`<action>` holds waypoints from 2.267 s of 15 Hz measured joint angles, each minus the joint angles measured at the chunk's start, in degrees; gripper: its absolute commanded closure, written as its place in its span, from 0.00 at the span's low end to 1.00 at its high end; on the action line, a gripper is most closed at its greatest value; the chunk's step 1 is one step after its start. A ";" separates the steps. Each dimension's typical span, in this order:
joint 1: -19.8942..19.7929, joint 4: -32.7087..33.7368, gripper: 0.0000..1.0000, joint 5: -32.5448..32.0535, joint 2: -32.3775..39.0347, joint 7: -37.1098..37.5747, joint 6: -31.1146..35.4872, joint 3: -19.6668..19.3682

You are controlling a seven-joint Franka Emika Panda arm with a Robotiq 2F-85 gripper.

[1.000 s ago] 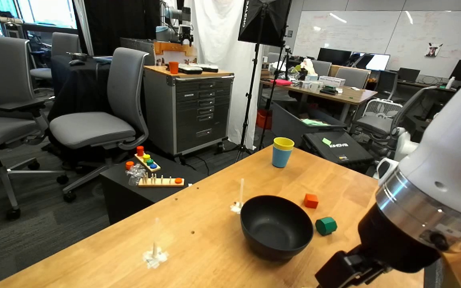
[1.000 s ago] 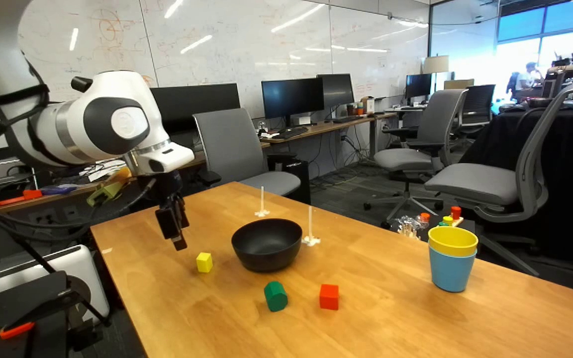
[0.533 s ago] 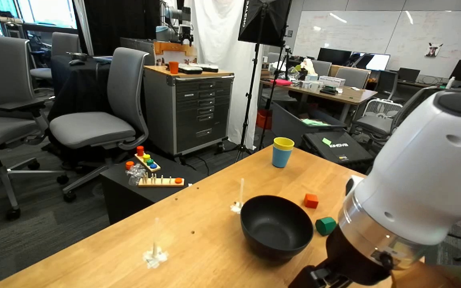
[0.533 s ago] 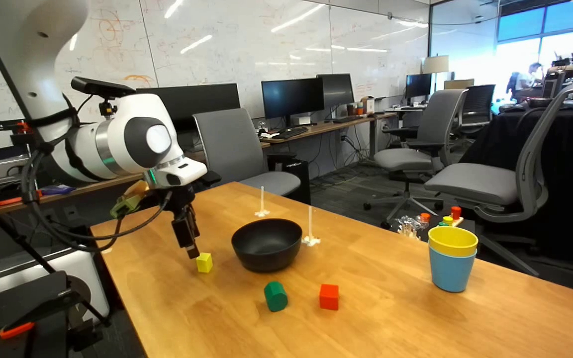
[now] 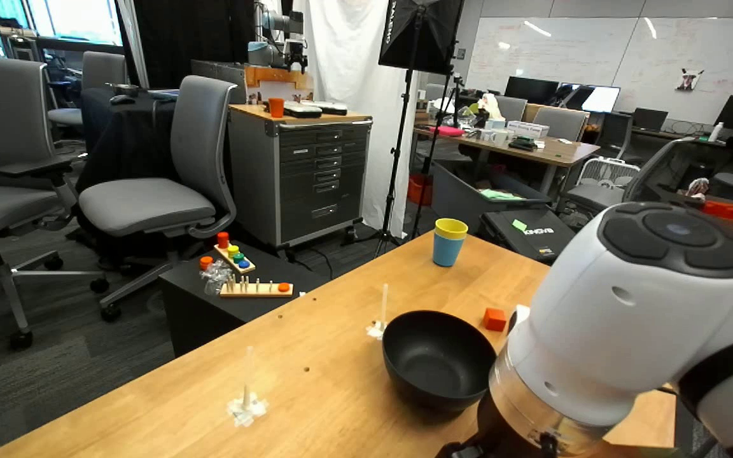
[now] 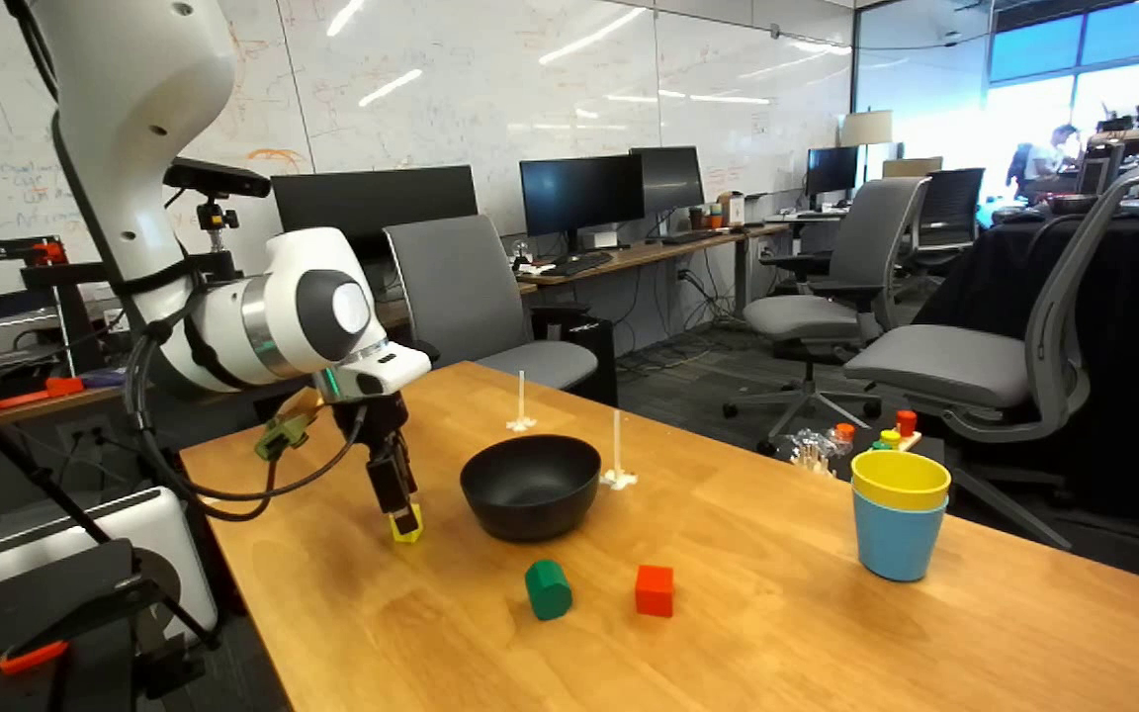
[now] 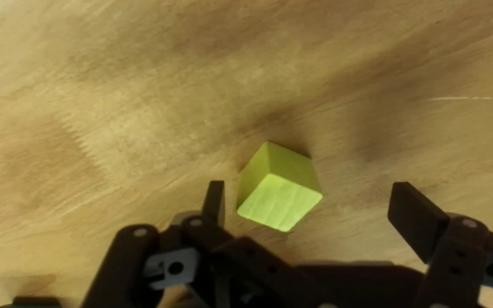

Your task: Put the yellow, green and orange blocks inside the black bowl

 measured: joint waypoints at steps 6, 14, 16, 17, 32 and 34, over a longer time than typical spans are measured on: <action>0.98 1.85 0.68 0.03 2.57 0.34 0.07 -0.31; 0.89 1.85 0.92 0.05 1.85 0.36 0.03 -0.21; 0.27 1.86 0.92 0.34 1.81 0.19 -0.20 0.36; -0.19 1.88 0.92 0.80 1.75 -0.14 -0.55 0.90; -9.10 4.38 0.92 6.56 -9.20 -10.76 -12.83 8.74; -9.30 5.26 0.92 6.56 -8.77 -10.75 -12.83 7.81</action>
